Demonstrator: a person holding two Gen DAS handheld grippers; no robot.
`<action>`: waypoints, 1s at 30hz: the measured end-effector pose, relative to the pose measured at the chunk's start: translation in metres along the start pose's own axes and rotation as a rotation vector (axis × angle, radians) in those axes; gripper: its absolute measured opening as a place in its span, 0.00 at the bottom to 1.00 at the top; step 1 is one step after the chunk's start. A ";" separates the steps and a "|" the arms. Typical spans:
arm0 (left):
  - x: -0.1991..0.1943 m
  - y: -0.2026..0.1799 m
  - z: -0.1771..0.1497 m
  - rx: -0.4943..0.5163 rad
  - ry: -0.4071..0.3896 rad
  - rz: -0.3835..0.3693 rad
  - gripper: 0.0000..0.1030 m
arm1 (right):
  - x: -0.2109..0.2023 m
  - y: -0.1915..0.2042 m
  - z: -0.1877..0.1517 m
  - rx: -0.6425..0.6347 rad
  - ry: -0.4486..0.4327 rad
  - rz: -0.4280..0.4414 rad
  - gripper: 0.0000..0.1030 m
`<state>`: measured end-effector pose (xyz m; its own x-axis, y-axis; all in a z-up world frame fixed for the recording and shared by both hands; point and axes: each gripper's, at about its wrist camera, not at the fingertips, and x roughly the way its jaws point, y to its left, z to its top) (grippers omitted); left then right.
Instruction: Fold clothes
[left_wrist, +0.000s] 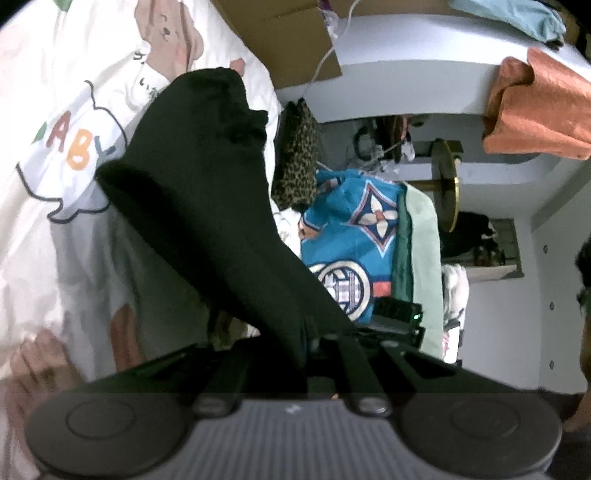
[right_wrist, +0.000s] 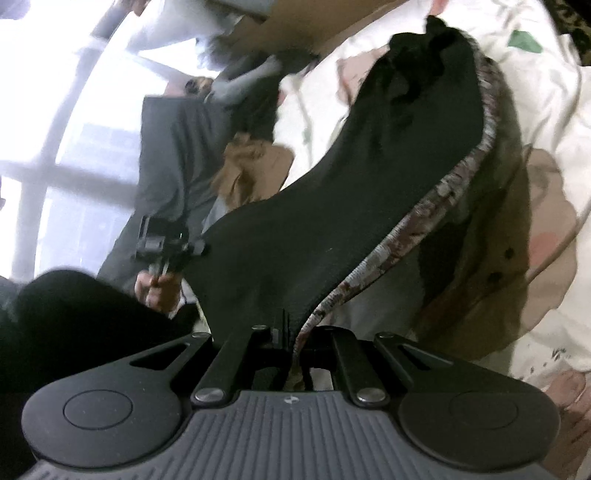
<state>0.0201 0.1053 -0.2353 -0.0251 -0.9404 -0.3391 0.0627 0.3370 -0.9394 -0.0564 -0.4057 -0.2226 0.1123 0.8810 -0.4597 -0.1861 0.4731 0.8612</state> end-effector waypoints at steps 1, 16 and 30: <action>-0.002 -0.002 -0.001 0.000 0.004 0.003 0.05 | 0.000 0.003 -0.001 -0.005 0.011 0.003 0.02; 0.016 0.025 0.033 -0.071 -0.117 -0.003 0.06 | 0.000 -0.034 0.005 0.116 -0.140 -0.046 0.02; 0.054 0.060 0.084 -0.120 -0.268 0.028 0.06 | 0.015 -0.083 0.040 0.219 -0.310 -0.116 0.02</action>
<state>0.1063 0.0712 -0.3059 0.2406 -0.9037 -0.3543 -0.0589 0.3507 -0.9346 -0.0001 -0.4318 -0.2920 0.4162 0.7609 -0.4978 0.0543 0.5257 0.8490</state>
